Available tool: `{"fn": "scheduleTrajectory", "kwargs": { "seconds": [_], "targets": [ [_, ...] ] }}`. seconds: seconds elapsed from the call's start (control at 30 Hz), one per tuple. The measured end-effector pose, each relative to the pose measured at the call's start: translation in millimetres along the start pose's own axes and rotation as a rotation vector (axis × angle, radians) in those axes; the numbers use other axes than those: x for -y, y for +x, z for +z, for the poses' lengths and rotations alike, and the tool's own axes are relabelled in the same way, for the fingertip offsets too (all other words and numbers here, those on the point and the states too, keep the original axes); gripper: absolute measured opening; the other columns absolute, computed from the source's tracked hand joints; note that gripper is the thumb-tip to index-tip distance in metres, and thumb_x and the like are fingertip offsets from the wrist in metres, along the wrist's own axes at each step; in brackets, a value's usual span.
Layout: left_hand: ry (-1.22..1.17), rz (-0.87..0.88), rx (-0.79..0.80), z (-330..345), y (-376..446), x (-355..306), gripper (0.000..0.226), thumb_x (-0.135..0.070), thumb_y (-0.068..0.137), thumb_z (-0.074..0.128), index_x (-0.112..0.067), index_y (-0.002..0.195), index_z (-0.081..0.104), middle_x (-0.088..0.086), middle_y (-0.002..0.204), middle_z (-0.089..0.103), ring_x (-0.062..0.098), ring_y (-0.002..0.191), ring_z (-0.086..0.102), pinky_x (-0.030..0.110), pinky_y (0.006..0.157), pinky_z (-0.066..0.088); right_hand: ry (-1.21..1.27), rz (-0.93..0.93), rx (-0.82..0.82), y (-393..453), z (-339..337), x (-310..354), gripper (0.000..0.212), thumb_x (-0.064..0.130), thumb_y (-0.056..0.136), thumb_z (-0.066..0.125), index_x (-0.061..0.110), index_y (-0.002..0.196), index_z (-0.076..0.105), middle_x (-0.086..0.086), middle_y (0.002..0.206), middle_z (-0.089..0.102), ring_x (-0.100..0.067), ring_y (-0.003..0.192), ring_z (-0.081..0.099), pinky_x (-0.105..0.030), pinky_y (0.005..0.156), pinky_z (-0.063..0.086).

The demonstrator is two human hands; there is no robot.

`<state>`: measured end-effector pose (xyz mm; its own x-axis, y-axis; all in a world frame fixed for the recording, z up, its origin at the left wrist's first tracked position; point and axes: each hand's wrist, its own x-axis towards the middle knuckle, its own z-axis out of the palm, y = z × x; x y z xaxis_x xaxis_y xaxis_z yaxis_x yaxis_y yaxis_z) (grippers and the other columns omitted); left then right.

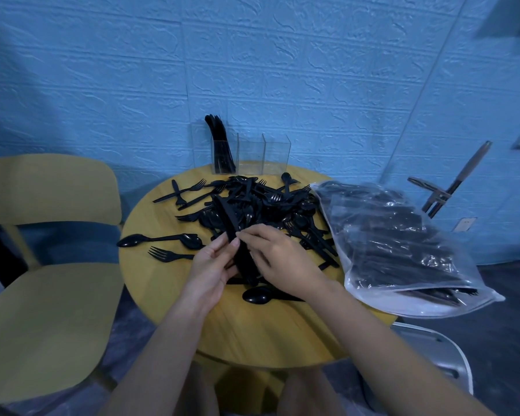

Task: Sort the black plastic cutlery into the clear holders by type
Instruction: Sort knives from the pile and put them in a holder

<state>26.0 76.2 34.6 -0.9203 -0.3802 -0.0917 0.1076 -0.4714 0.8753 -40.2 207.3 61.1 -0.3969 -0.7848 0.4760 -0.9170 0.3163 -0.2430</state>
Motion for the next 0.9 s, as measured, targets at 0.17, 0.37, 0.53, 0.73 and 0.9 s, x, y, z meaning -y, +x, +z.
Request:
{"fn": "scheduleTrajectory", "kwargs": {
  "seconds": [0.17,0.37,0.53,0.73,0.9],
  "targets": [
    [-0.001,0.007,-0.010,1.5,-1.3,-1.7,0.020,-0.004,0.091,0.053,-0.012,0.105,0.065,0.000,0.094,0.073,0.011,0.082,0.071,0.025,0.057,0.056,-0.194,0.497,0.098,4.0,-42.5,-42.3,0.022,0.021,0.095,0.055,0.011,0.111,0.066,-0.007,0.111,0.064,-0.022,0.099,0.061,-0.031,0.084,0.050],
    [-0.007,0.006,-0.010,1.1,-1.3,-3.1,0.020,-0.004,0.091,0.053,-0.014,0.104,0.065,-0.002,0.094,0.073,0.011,0.083,0.071,0.025,0.059,0.057,-0.328,0.695,0.512,-3.5,-42.7,-64.5,0.029,0.031,0.096,0.052,0.007,0.104,0.064,-0.010,0.102,0.064,-0.025,0.090,0.062,-0.034,0.075,0.052],
    [-0.016,0.008,-0.007,1.2,-1.3,-3.0,0.020,-0.005,0.090,0.054,-0.015,0.103,0.065,-0.002,0.093,0.074,0.011,0.084,0.071,0.025,0.059,0.057,-0.032,0.651,0.423,4.6,-45.6,-67.3,0.023,0.022,0.098,0.049,0.016,0.111,0.067,-0.001,0.106,0.066,-0.017,0.090,0.060,-0.028,0.078,0.048],
    [-0.020,0.005,-0.005,-0.1,-0.7,-2.4,0.020,-0.005,0.091,0.054,-0.014,0.105,0.065,0.001,0.098,0.072,0.011,0.085,0.071,0.028,0.061,0.058,-0.404,0.437,0.639,5.5,-53.0,-85.2,0.028,0.021,0.091,0.060,0.018,0.120,0.062,-0.002,0.119,0.055,-0.020,0.110,0.054,-0.030,0.088,0.046],
    [-0.030,0.006,-0.006,-0.1,-1.3,-3.0,0.020,-0.004,0.091,0.053,-0.014,0.105,0.064,0.000,0.096,0.073,0.011,0.084,0.071,0.026,0.060,0.057,-0.531,0.137,0.648,9.8,-45.5,-84.3,0.009,0.023,0.091,0.055,0.019,0.098,0.060,-0.001,0.111,0.043,-0.019,0.105,0.044,-0.025,0.080,0.033]
  ]
}}
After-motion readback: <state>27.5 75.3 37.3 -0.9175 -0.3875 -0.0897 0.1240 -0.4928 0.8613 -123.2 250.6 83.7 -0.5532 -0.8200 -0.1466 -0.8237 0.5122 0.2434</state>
